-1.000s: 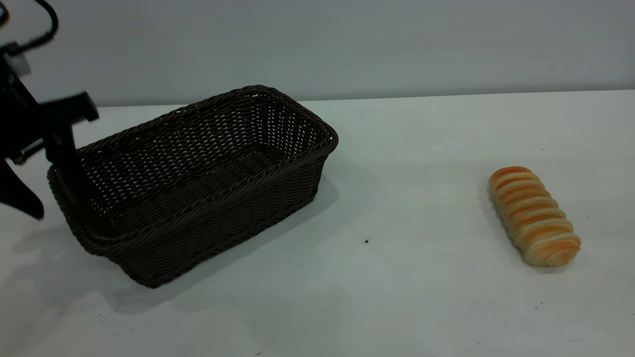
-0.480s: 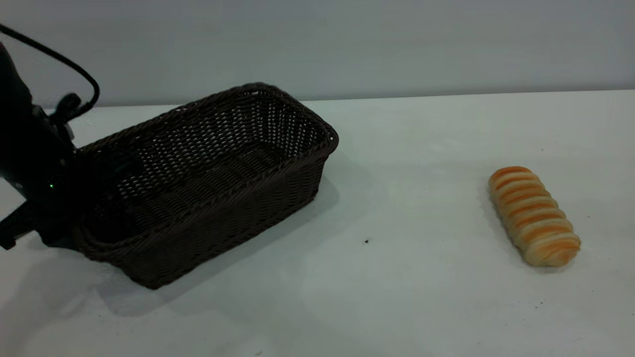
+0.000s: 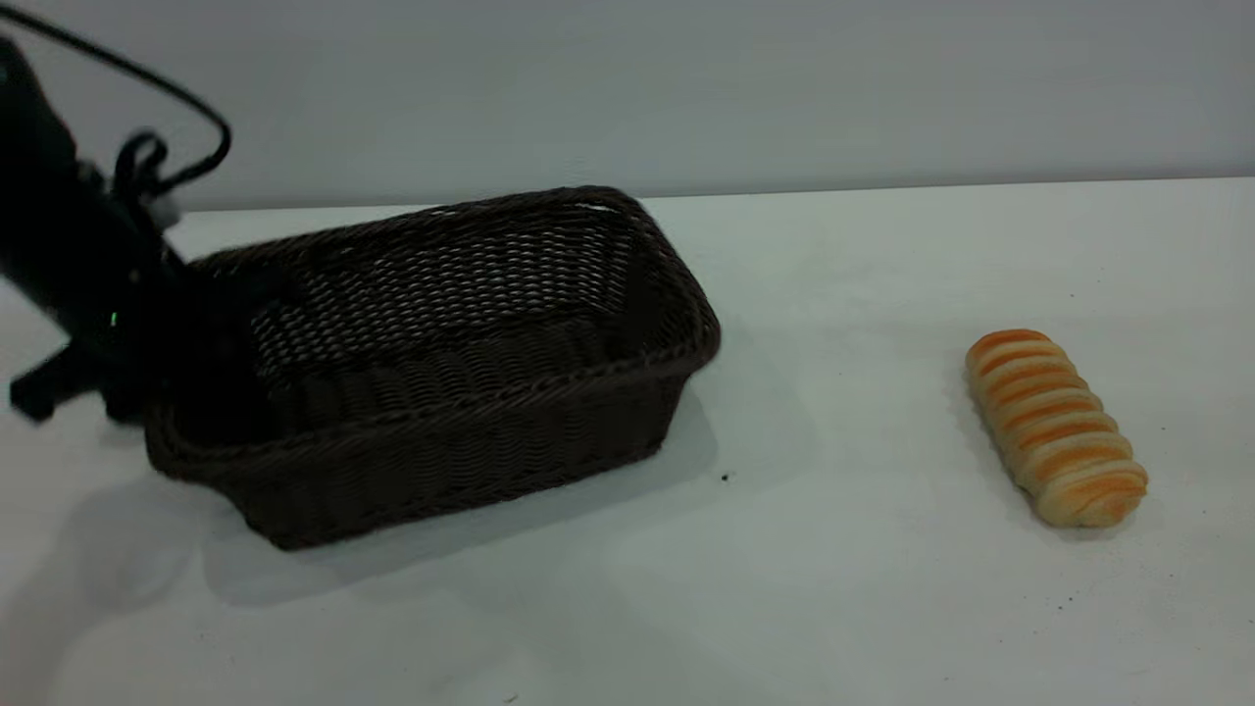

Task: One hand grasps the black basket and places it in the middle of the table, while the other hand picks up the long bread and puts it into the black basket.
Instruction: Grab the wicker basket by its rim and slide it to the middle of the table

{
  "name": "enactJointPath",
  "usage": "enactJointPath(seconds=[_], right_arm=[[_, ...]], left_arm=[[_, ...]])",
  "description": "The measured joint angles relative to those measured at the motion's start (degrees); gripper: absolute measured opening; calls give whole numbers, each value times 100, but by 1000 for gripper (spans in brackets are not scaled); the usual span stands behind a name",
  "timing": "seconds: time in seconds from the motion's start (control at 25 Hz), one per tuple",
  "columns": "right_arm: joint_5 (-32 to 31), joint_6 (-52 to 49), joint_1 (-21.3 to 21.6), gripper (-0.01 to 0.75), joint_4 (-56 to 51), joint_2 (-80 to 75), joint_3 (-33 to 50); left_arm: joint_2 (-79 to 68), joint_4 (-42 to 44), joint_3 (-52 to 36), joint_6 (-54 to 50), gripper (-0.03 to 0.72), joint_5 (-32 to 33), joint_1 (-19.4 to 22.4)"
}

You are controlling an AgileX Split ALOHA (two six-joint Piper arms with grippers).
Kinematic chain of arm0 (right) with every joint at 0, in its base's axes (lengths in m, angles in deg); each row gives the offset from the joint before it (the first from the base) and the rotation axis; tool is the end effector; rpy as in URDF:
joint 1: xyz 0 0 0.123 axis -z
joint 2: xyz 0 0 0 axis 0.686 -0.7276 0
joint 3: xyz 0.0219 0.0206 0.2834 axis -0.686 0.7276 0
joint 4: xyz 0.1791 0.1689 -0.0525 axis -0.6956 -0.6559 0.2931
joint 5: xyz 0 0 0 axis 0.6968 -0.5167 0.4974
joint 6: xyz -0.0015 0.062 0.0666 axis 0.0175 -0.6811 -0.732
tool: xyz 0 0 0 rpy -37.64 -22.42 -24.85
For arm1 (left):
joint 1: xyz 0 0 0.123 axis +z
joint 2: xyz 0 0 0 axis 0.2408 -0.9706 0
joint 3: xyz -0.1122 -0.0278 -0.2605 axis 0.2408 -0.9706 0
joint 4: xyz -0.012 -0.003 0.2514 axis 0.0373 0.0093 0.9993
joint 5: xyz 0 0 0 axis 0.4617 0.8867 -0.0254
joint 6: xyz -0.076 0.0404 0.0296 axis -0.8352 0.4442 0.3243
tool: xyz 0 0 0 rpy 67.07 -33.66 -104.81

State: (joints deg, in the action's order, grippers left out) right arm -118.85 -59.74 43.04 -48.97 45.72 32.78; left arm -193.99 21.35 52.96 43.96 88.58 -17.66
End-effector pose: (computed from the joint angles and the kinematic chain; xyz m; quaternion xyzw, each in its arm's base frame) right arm 0.1334 0.0189 0.2840 -0.0737 0.9147 0.0803 0.3891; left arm 0.3751 -0.0330 0.0760 -0.2235 0.9551 -0.1007 0.1667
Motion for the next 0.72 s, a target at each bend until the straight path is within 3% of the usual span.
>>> enactJointPath(seconds=[0.36,0.72], right_arm=[[-5,-6,0,420,0,0,0],[-95,-21,0,420,0,0,0]], left_arm=[[-403,76,1403,1554,362,1220,-28],[-808,-152,1595,1730,360,1423,-162]])
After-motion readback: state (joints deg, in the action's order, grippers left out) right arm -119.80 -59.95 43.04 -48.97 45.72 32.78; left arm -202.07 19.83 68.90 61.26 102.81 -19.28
